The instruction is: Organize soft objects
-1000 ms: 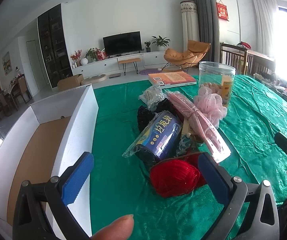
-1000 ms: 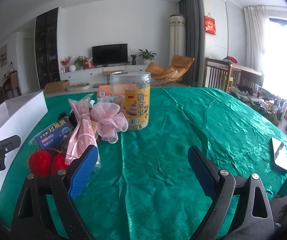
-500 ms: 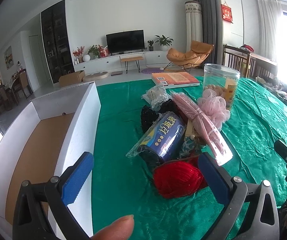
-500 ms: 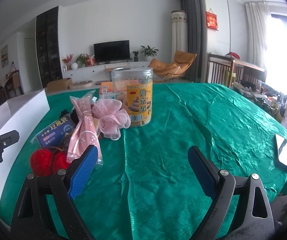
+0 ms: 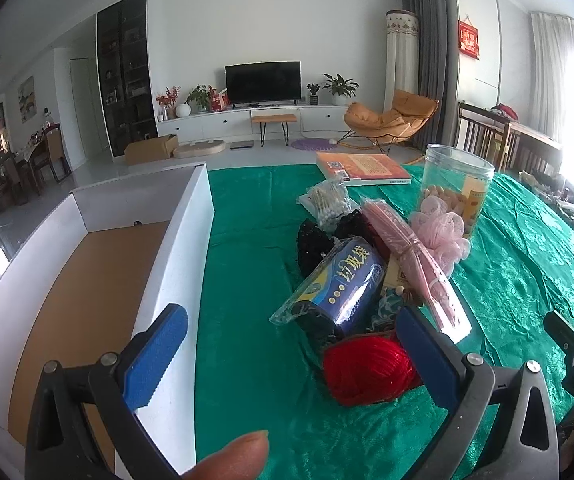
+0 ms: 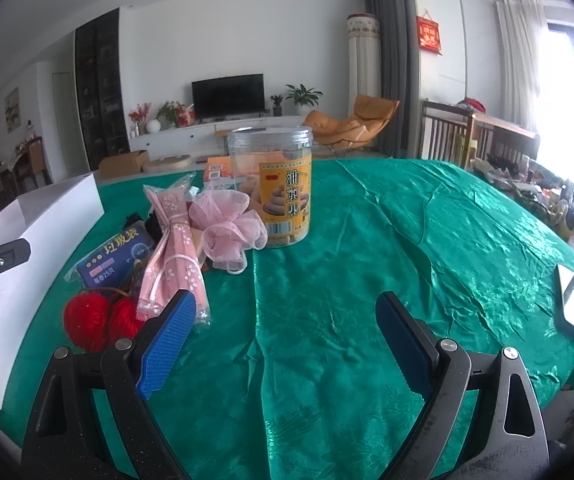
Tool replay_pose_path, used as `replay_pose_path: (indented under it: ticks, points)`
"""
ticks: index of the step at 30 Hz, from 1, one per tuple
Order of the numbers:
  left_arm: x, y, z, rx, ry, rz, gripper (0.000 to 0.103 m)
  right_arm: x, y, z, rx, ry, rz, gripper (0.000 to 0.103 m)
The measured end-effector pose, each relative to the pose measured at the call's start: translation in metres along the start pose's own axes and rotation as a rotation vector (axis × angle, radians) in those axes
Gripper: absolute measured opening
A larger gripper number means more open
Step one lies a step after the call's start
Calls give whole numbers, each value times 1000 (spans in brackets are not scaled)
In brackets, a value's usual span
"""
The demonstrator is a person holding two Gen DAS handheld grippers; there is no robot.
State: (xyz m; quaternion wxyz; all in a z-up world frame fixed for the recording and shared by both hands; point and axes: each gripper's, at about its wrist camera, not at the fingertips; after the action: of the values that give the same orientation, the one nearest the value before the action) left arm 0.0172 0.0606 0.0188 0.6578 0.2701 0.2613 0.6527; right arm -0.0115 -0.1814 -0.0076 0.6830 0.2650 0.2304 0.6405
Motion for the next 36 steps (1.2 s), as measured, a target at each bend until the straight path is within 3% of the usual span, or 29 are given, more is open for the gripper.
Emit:
replay_pose_path:
  ticks: [8,11,17,19,21,23,25,28,29,33,36]
  points:
    - [8,5,4,-18,20,19,103,5,-4,-1,25,23,38,93]
    - [17,11,8,-44,40,26,103,26,-15,-2,105,99,177,93]
    - [37,13,6,-44,64,62,103,114,-49,6,240,207,441,93]
    - [42,13,4,-39,58,81,103,145,-65,6,273,284,423,93]
    - [46,17,2,-46,50,103,103,164,-77,-1,283,391,290,92]
    - [51,18,1,-40,67,74,103,147,-79,-4,270,368,177,92]
    - [51,19,0,-33,62,66,103,100,-77,-3,274,225,125,92]
    - [42,14,-1,-14,35,39,103,18,-82,-4,278,2,-110,92]
    - [37,10,0,3,24,26,103,-8,-85,-2,293,-84,-153,92]
    - [19,-7,12,90,-23,17,103,-71,-75,-2,244,-325,-92,93]
    - [7,-27,33,178,-56,8,103,-80,-64,-6,201,-375,-27,93]
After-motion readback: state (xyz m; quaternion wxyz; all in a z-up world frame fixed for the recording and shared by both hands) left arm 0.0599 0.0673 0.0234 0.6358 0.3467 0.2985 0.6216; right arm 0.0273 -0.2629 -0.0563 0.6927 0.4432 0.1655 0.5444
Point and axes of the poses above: each gripper's, at about its wrist camera, not at the fingertips, and y roughly against the way its jaws point, x to its left, z to its top, and after that the axes turned 8 degrees about x, right-handed
